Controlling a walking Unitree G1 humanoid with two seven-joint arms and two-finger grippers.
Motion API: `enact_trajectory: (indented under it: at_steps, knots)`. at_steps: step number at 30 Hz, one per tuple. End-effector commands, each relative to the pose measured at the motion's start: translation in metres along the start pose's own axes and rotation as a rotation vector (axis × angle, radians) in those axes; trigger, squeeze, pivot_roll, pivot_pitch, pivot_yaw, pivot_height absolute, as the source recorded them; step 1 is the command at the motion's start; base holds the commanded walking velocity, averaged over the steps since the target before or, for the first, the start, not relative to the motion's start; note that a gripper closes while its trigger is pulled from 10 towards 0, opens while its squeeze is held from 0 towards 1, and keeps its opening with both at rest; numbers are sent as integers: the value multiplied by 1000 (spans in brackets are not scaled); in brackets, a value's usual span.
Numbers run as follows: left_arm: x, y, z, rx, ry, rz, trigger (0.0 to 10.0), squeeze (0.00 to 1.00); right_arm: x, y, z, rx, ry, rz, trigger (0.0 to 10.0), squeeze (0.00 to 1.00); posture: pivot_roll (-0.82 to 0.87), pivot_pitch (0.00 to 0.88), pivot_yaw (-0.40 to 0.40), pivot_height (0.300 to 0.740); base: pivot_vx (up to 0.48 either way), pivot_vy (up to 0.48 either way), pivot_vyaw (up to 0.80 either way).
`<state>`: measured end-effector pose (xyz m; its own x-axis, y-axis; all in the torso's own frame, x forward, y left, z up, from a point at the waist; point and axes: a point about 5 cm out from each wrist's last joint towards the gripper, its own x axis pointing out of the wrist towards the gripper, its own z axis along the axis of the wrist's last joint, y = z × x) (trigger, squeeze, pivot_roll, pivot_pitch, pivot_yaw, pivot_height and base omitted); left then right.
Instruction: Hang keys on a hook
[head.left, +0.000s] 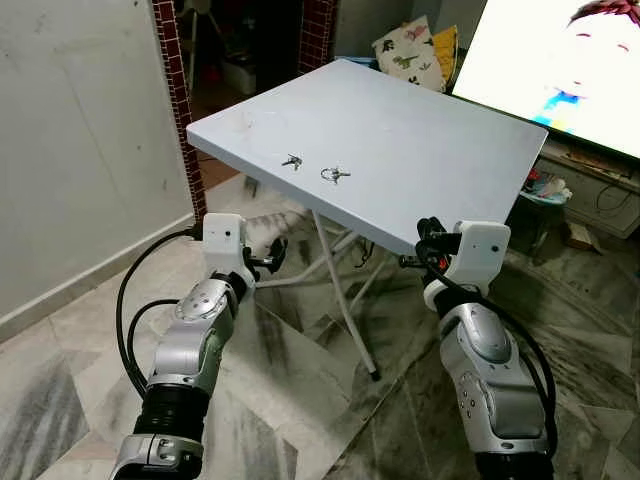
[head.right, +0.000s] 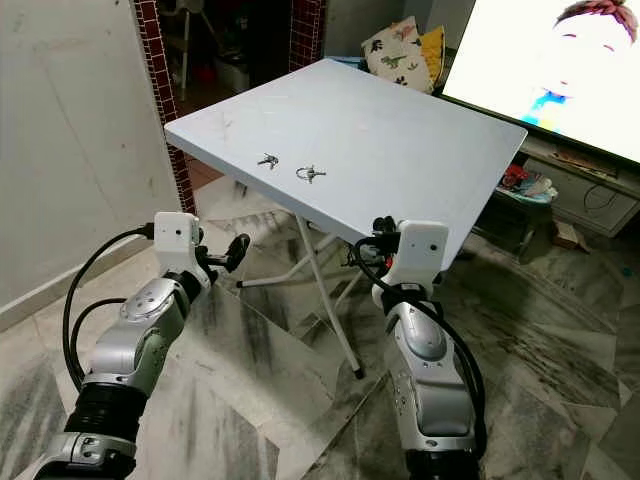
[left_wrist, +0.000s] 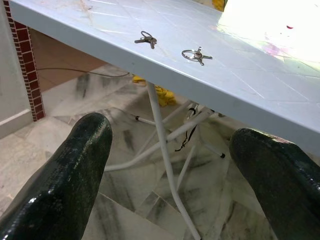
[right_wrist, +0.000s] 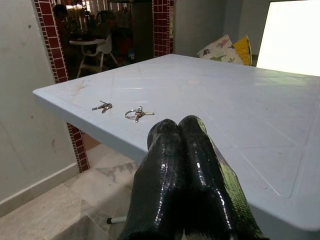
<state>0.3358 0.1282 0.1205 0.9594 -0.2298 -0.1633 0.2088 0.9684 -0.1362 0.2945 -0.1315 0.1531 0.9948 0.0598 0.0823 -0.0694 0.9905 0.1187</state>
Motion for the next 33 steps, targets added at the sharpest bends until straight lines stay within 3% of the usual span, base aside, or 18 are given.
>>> enact_trajectory:
  at_steps: [1, 17, 18, 33]
  knots:
    - [1, 0, 1, 4, 2, -2, 10000, 0, 1, -2, 5, 4, -20, -8, 10000, 0, 11, 0, -87, 740, 311, 0, 0]
    - [-1, -1, -1, 0, 9, -3, 10000, 0, 1, 3, 7, 16, -32, 26, 10000, 27, 12, 0, -88, 740, 339, 0, 0]
    - [-1, -1, -1, 0, 9, -3, 10000, 0, 1, 3, 8, 17, -34, 29, 10000, 1000, 12, 0, -88, 740, 345, 0, 0]
    - [-1, -2, -1, -1, 10, 5, 10000, 0, 4, 3, 10, 19, -45, 37, 10000, 1000, 19, 0, -87, 740, 289, 0, 0]
